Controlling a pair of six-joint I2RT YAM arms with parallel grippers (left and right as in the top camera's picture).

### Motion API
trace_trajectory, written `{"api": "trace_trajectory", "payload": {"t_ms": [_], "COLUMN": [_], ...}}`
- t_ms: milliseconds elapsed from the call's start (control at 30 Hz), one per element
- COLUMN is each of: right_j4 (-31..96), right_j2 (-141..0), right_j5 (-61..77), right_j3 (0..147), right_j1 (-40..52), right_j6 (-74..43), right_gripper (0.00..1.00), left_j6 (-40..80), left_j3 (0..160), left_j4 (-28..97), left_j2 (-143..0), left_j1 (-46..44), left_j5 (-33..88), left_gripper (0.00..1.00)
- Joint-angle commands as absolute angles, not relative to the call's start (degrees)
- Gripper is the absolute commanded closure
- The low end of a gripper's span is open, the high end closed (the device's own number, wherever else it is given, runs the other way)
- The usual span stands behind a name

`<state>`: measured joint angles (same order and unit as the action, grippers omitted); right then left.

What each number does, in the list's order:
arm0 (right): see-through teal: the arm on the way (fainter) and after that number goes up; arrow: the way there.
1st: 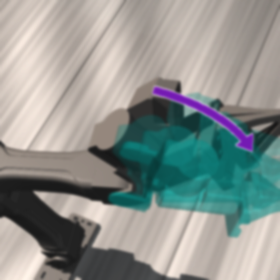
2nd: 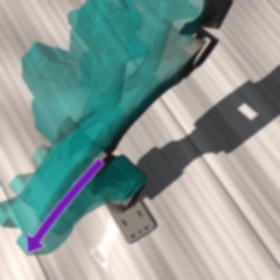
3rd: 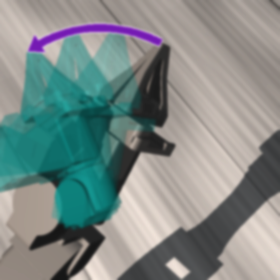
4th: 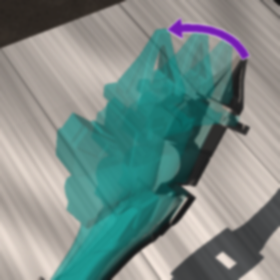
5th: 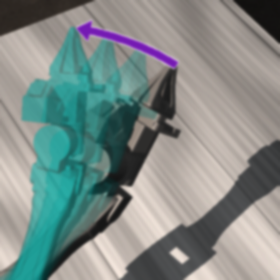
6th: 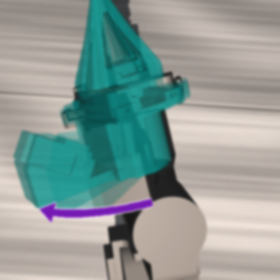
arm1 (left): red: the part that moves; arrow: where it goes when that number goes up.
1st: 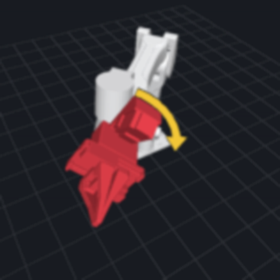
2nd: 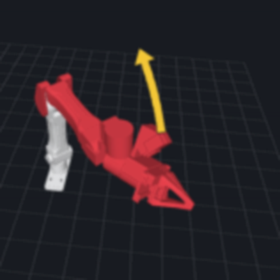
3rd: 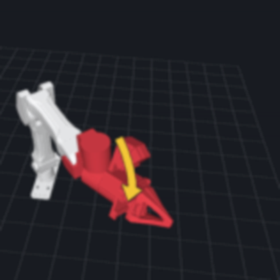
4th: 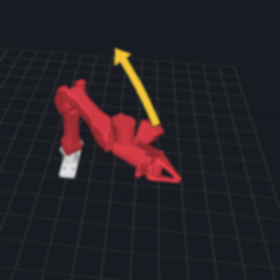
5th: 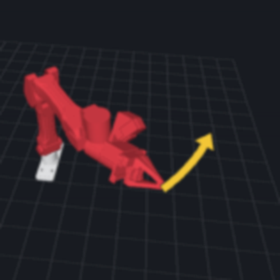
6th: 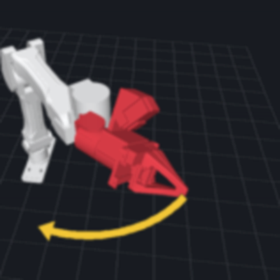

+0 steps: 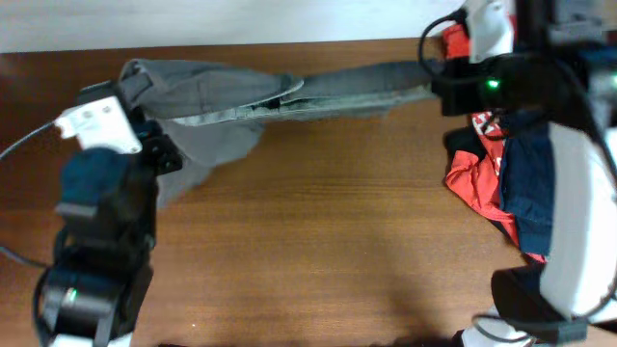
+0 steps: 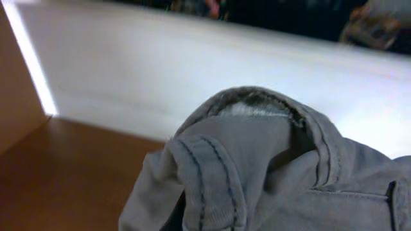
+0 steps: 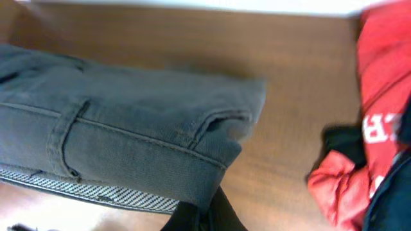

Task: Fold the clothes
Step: 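Lift the shorts with both grippers and stretch them apart horizontally, then lay the shorts flat on the table, waistband toward the back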

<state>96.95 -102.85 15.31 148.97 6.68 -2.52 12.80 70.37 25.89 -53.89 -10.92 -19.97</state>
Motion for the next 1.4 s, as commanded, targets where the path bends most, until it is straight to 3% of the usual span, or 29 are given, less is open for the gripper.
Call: {"api": "trace_trajectory", "payload": {"t_ms": [0, 733, 1367], "right_j4": [97.32, 97.34, 97.32], "right_j2": [-99.37, -85.27, -65.41], "right_j5": [9.80, 6.81, 7.18], "right_j3": [152.11, 151.72, 136.68], "right_j1": [4.43, 4.43, 4.43], "right_j6": [-1.93, -3.46, -9.85], "right_gripper": [0.96, 0.96, 0.96], "left_j6": [11.90, 11.94, 17.15], "left_j3": [72.23, 73.25, 84.20], "left_j4": [24.91, 24.88, 49.58], "left_j2": [-49.12, -43.18, -34.26], "left_j1": [-9.58, -9.58, -9.58], "left_j5": [-25.15, -10.24, -10.26], "left_gripper": [0.99, 0.99, 0.99]}}
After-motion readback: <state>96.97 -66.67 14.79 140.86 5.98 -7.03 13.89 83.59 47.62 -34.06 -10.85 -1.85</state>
